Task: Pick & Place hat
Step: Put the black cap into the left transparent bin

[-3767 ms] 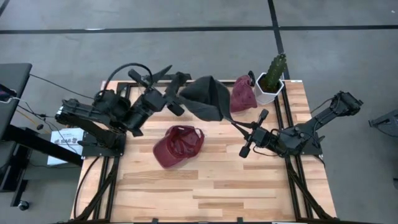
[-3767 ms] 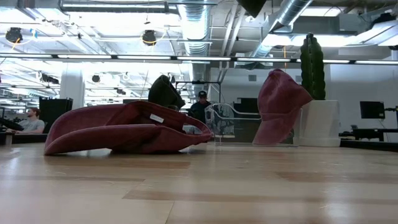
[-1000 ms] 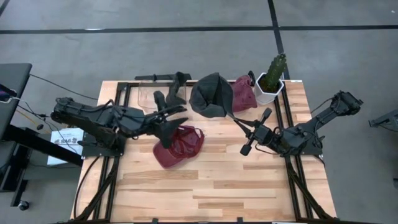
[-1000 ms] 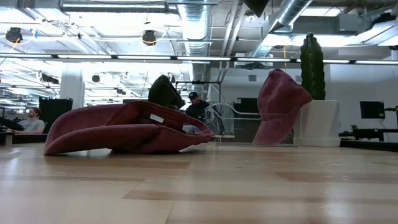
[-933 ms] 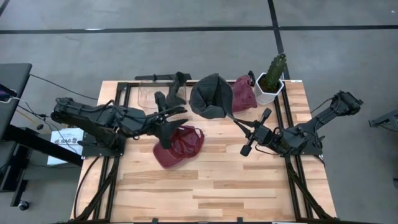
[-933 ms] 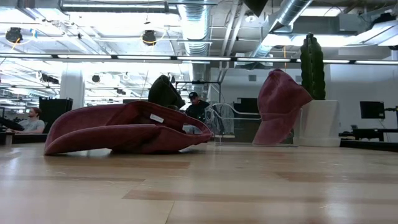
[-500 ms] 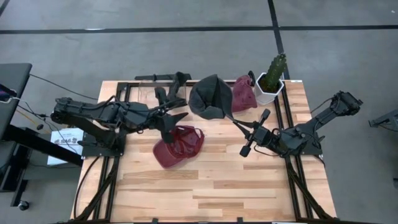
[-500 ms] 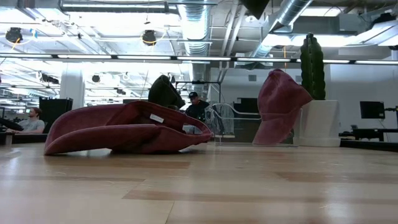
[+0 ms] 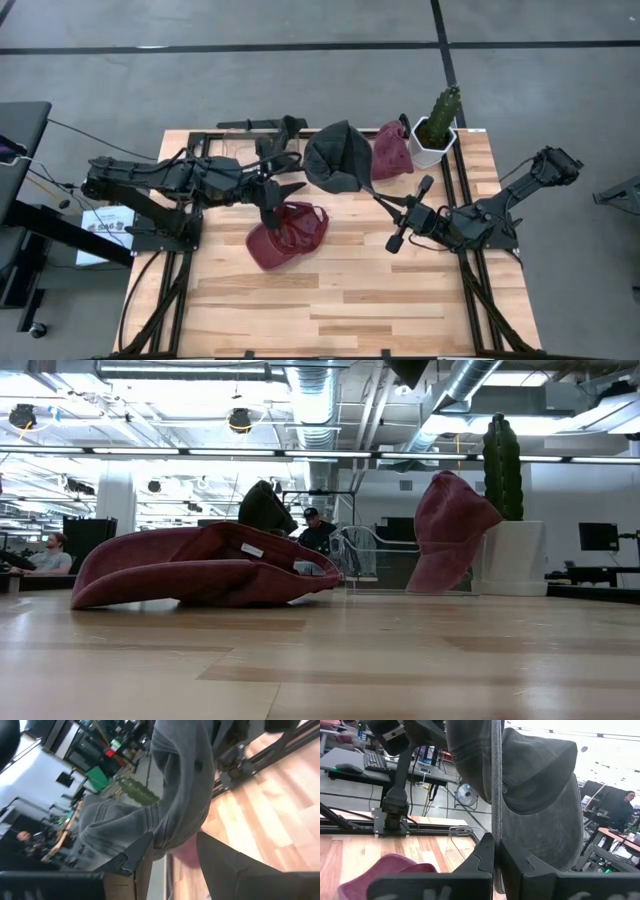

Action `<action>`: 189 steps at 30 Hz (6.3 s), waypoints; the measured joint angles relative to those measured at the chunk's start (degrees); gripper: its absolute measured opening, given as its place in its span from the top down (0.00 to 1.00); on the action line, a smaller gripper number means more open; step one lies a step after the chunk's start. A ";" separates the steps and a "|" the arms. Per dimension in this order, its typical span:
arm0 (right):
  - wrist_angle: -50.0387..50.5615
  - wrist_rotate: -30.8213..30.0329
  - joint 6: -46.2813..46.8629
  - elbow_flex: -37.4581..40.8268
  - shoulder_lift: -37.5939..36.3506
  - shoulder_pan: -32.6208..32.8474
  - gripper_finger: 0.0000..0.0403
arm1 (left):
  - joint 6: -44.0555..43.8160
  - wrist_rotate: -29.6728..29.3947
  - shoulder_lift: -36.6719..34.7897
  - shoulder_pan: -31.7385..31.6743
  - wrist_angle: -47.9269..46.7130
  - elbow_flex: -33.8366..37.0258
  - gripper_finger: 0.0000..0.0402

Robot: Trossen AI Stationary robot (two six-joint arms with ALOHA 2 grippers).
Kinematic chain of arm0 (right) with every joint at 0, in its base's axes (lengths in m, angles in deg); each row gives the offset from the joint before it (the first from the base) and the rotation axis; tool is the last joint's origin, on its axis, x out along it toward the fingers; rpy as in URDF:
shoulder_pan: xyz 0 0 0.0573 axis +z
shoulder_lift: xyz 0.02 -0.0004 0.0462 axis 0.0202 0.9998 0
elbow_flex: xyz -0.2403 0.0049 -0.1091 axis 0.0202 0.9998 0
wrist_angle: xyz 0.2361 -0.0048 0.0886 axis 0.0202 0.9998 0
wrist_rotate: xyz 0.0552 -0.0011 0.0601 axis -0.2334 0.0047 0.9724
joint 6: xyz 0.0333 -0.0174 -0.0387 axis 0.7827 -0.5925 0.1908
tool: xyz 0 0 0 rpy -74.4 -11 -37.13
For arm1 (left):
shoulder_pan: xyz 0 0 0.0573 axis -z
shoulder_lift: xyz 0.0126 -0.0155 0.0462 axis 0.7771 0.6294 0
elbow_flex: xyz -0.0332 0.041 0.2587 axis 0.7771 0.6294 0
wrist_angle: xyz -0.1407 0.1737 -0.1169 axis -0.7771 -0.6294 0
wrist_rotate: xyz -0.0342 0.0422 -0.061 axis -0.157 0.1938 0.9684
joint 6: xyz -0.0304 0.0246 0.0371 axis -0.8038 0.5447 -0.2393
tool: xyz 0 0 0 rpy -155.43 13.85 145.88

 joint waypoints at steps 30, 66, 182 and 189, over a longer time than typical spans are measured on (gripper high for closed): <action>0.24 1.31 -0.40 0.00 0.00 0.00 1.00 | 1.73 4.98 2.56 -2.21 1.54 0.07 0.63; 2.56 1.24 1.44 0.00 0.00 0.00 1.00 | 16.46 -6.82 2.49 3.74 0.09 0.02 0.52; 10.02 2.77 10.54 0.00 4.46 -2.51 0.38 | 20.18 -1.92 -13.29 -30.30 -28.72 13.09 0.93; 11.78 2.77 11.49 0.00 4.46 -2.51 0.38 | 26.67 -1.93 -13.19 -32.30 -24.23 13.07 0.93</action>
